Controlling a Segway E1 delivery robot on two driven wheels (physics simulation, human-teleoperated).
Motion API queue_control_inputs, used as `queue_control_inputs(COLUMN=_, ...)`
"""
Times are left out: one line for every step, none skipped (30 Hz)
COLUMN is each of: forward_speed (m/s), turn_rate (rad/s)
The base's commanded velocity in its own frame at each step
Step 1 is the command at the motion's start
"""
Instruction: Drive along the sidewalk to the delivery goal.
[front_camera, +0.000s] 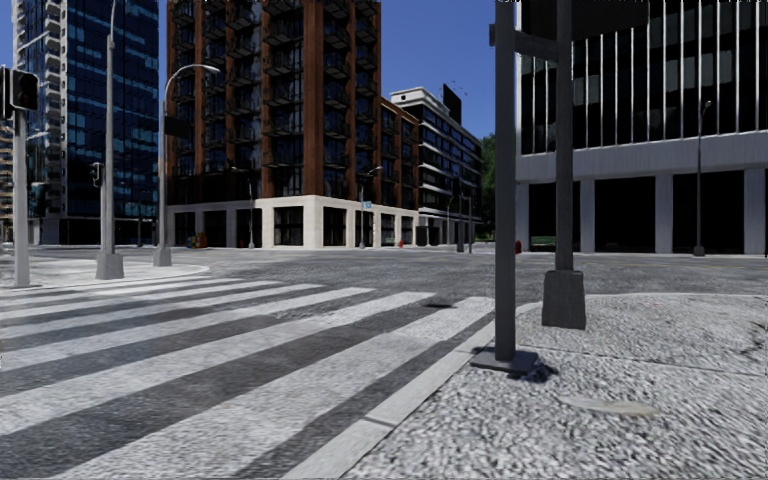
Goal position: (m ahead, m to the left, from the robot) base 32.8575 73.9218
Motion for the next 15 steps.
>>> queue_control_inputs(forward_speed=1.45, turn_rate=0.47)
queue_control_inputs(forward_speed=1.45, turn_rate=0.48)
queue_control_inputs(forward_speed=1.45, turn_rate=0.49)
queue_control_inputs(forward_speed=1.45, turn_rate=0.5)
queue_control_inputs(forward_speed=1.45, turn_rate=0.51)
queue_control_inputs(forward_speed=1.45, turn_rate=0.51)
queue_control_inputs(forward_speed=1.45, turn_rate=0.52)
queue_control_inputs(forward_speed=1.45, turn_rate=0.52)
queue_control_inputs(forward_speed=1.45, turn_rate=0.52)
queue_control_inputs(forward_speed=1.45, turn_rate=0.52)
queue_control_inputs(forward_speed=1.45, turn_rate=0.52)
queue_control_inputs(forward_speed=1.45, turn_rate=0.52)
queue_control_inputs(forward_speed=1.46, turn_rate=0.52)
queue_control_inputs(forward_speed=1.47, turn_rate=0.52)
queue_control_inputs(forward_speed=1.47, turn_rate=0.52)
